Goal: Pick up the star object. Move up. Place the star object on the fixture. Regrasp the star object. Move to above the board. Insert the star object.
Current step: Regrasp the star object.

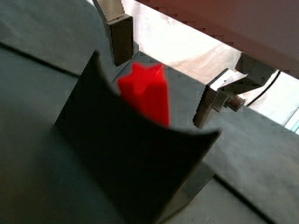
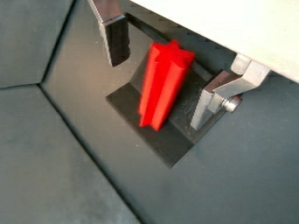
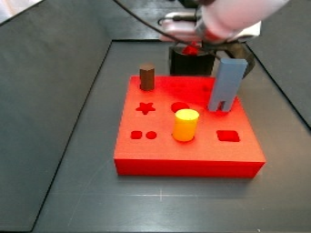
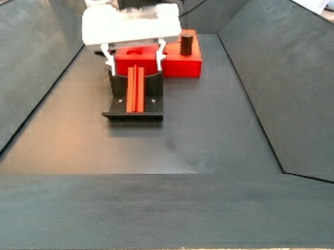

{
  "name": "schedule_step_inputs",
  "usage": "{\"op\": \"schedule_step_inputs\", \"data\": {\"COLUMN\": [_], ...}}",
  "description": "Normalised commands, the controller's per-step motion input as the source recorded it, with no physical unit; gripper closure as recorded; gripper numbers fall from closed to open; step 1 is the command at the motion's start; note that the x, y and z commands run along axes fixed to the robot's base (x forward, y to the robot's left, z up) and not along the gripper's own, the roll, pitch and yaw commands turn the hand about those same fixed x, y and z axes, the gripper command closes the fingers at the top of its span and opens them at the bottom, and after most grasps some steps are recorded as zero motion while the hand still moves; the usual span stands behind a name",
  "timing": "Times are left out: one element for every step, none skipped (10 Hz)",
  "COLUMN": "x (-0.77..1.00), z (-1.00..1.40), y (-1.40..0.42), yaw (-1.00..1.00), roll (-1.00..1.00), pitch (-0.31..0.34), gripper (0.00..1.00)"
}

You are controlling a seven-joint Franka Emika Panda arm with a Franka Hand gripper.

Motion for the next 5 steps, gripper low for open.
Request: {"op": "schedule_step_inputs", "data": {"x": [0.08,0.07,0.03,0.02,0.02], "z": [-0.46,-0.28,-0.22,-0.18,-0.18], "y": [0.01,0.0,0.01,0.01,0.01], "yaw": [-0.03,-0.03,-0.04,-0.04,-0.04], "roll": [0.07,0.07,0.08,0.08,0.08], "pitch": [-0.018,-0.001,-0.001,-0.005,-0.004], "gripper": [0.0,0.0,0.0,0.0,0.0]}}
